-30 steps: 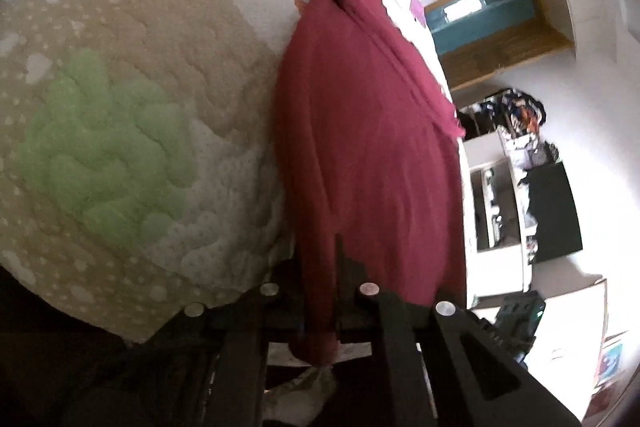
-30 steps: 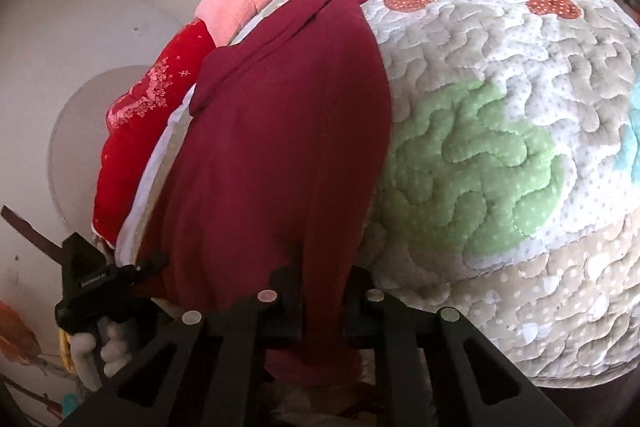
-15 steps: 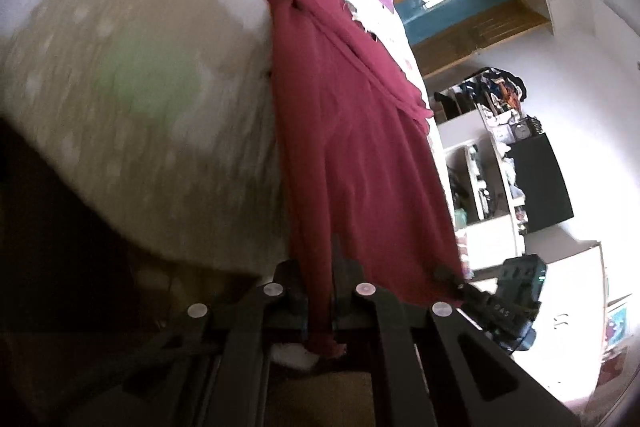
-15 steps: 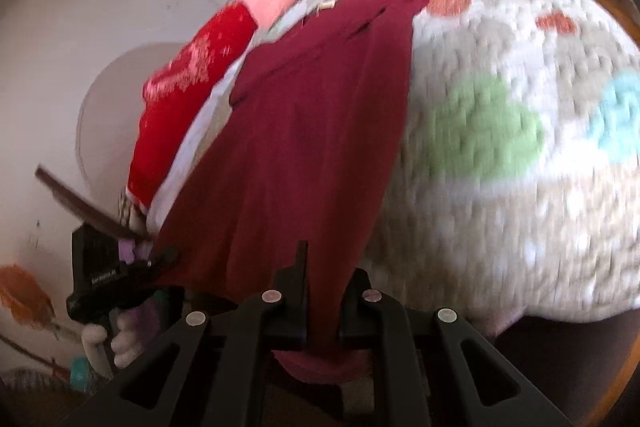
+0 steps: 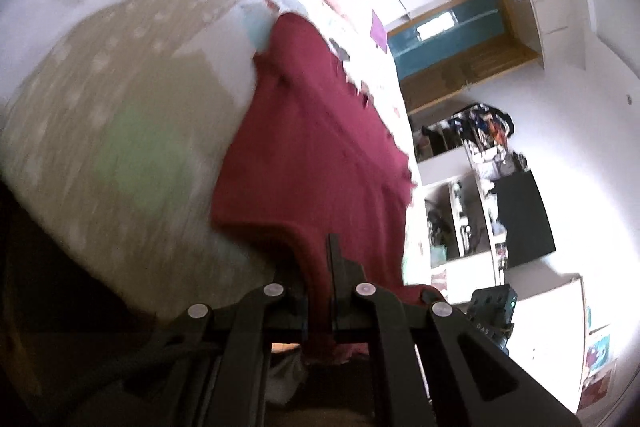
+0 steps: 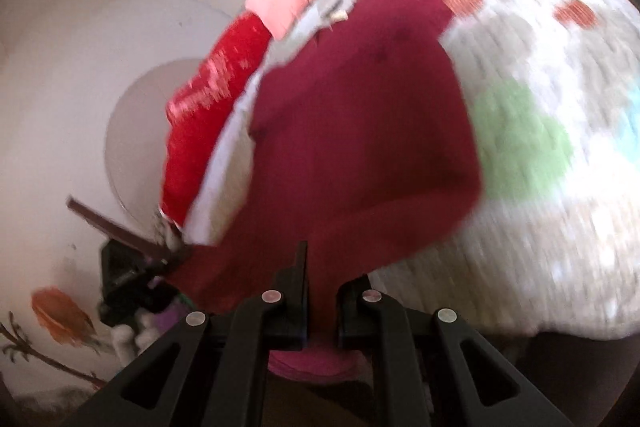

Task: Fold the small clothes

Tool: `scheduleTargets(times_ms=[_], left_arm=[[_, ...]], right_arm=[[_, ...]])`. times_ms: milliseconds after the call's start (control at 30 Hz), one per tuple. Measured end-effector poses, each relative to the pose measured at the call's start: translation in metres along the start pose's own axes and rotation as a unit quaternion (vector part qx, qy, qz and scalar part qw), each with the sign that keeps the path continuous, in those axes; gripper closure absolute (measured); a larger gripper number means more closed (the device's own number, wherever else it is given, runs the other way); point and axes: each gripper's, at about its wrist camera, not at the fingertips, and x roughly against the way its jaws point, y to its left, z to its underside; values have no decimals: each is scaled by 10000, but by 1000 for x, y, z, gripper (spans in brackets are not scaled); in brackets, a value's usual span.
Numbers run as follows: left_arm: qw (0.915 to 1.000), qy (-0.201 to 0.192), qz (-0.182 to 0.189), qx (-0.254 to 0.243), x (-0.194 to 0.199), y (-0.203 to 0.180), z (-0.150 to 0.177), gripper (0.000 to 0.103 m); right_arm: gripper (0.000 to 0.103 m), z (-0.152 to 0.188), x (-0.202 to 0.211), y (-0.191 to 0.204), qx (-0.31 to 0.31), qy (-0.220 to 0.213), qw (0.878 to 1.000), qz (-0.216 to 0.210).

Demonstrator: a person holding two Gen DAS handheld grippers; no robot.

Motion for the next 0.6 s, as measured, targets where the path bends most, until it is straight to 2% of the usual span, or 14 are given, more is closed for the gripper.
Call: scheduleTargets(times_ms=[200,367,600], left_arm=[[9997,-60,-230,39,-49,-16,-68,97],[9984,115,-527,157,-95,-14,-125,97],[9970,130,-752,164,-142,-24,-193,97]], right_arm=[[93,-84,-37,-1,-367,-497,9981,-77],[93,-137,-62,-14,-893,-625,9939,-139],[93,-199,-93,-39,-1215,-666,9903,125]])
